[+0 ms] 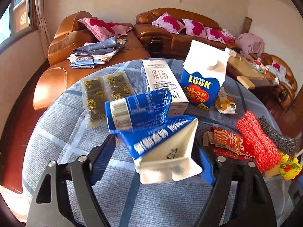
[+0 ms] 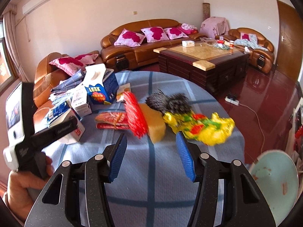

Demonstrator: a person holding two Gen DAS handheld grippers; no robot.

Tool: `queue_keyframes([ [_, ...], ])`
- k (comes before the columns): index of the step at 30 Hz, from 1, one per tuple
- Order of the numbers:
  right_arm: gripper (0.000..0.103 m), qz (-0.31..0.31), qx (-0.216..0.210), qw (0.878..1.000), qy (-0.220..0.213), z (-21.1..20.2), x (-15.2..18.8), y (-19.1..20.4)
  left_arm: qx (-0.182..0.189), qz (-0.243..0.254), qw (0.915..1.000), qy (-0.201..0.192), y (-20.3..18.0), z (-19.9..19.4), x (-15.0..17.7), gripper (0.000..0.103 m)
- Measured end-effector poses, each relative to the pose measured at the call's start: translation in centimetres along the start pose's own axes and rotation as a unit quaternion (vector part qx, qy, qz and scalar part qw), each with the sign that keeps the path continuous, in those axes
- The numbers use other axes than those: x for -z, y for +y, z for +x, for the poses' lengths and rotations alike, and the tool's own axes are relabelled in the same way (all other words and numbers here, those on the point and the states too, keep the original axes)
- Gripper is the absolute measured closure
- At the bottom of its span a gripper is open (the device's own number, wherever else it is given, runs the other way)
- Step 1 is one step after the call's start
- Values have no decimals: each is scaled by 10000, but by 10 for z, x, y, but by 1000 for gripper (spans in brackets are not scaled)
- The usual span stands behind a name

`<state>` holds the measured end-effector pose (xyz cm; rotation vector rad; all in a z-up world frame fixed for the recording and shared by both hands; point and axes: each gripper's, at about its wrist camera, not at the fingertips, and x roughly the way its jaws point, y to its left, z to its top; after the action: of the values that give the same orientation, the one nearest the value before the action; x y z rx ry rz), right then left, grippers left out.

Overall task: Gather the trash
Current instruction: 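Grasp the white-blue milk carton with the left tool while the right tool grasps the red mesh net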

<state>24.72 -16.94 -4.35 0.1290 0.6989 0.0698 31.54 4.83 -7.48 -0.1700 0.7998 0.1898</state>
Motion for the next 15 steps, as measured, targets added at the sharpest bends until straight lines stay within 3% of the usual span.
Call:
queue_keyframes([
  [1, 51, -28, -11, 10000, -12, 3, -2, 2, 89, 6, 10000, -20, 3, -1, 1, 43],
  [4, 56, -162, -16, 9999, -4, 20, -11, 12, 220, 25, 9997, -56, 12, -6, 5, 47],
  [15, 59, -432, 68, 9978, 493, 81, -23, 31, 354, 6, 9992, -174, 59, -36, 23, 49],
])
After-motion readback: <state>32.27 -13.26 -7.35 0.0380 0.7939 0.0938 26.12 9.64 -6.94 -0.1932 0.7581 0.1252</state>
